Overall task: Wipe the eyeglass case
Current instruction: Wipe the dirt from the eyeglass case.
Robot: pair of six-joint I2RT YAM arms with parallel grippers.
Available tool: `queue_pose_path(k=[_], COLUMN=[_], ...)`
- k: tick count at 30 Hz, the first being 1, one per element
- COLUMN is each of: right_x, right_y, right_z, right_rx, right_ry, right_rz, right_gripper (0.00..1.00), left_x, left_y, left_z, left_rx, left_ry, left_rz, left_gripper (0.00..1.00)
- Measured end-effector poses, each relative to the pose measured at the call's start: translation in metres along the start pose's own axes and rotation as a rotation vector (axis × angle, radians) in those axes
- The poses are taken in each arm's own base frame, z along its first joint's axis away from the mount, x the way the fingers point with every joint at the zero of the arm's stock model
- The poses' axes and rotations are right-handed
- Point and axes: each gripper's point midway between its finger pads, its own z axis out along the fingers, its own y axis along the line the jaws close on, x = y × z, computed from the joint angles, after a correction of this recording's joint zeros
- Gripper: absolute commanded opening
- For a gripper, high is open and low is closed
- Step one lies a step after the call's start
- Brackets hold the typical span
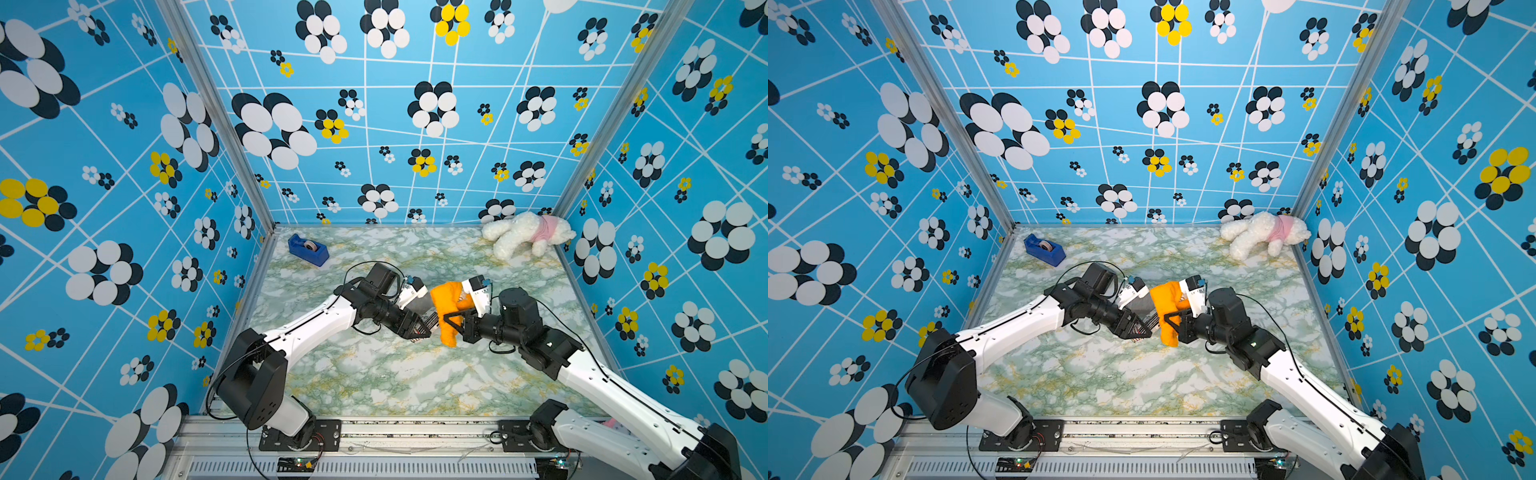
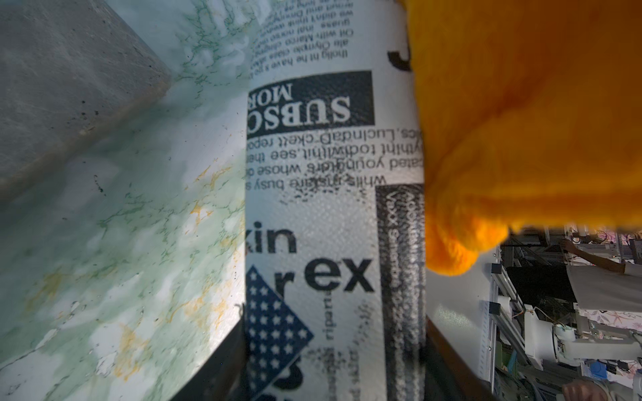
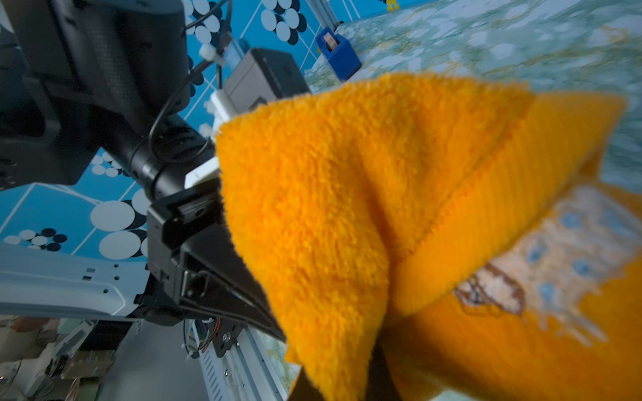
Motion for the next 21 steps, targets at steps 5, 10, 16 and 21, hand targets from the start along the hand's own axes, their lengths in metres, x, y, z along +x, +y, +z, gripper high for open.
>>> queue_pose_path(k=[5, 10, 16, 21], right_x=[0.006, -0.013, -0.088, -0.126], right_y=[0.012, -0.002, -0.055, -0.060], right_z=[-0.003, -0.021, -0.068, -0.068], right_rx=[-0.052, 0.023, 0.209, 0.188], right_ry=[-0.003, -0.003, -0.122, -0.107], right_rz=[0.010, 0.038, 0.195, 0.259], right_gripper=[0.00, 0.00, 0.00, 0.00], left_x=[-0.003, -0.006, -0.002, -0.002], left_y=[-0.004, -0.008, -0.013, -0.021], left_z=[0.000, -0.001, 0.000, 0.002], left_rx=[0.027, 0.022, -0.159, -0.377], left_ry=[-0.008, -0.012, 0.004, 0.008], left_rz=[0.017, 0.087, 0.322, 0.642], left_gripper=[0.11, 0.10, 0.16, 0.12])
